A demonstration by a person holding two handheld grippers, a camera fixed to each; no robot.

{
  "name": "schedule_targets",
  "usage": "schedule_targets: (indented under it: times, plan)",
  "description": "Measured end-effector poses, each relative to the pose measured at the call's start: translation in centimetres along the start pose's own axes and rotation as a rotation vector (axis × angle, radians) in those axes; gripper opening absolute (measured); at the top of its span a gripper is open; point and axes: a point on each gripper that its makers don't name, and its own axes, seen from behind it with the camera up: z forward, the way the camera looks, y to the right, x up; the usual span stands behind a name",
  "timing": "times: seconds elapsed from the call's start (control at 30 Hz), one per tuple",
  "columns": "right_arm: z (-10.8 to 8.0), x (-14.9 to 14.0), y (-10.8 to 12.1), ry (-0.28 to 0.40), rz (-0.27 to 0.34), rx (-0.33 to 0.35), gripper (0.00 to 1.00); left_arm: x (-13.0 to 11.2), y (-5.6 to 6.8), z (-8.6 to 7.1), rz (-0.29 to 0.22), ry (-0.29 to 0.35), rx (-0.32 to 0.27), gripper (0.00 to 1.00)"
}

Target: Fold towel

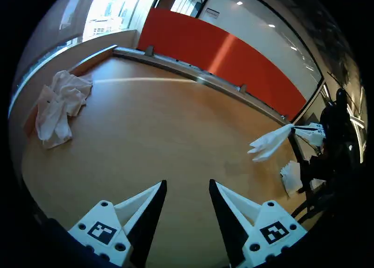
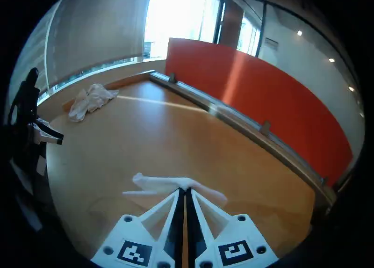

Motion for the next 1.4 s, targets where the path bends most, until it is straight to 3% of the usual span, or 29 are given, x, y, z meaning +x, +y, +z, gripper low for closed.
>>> schedule_targets:
  times: [0.97,1.17,1.4]
  plan:
    - [-12.4,-9.2,18.5,-0.079,0.073,-0.228,0.02,0.7,5.4,1.8,0.06,-0.025,-0.026,0.66]
    - [-14.1,-11.0,20.5,-0.1,0.086,-0.255,0.02,0.6,6.4,2.1,0.072,-0.033,-0.03,0.66]
    - [-15.3,-12.6,21.0,-0.111,0.107,-0.269,0.02,0.4,7.3,2.4,0.081,-0.042,-0.04,0.66]
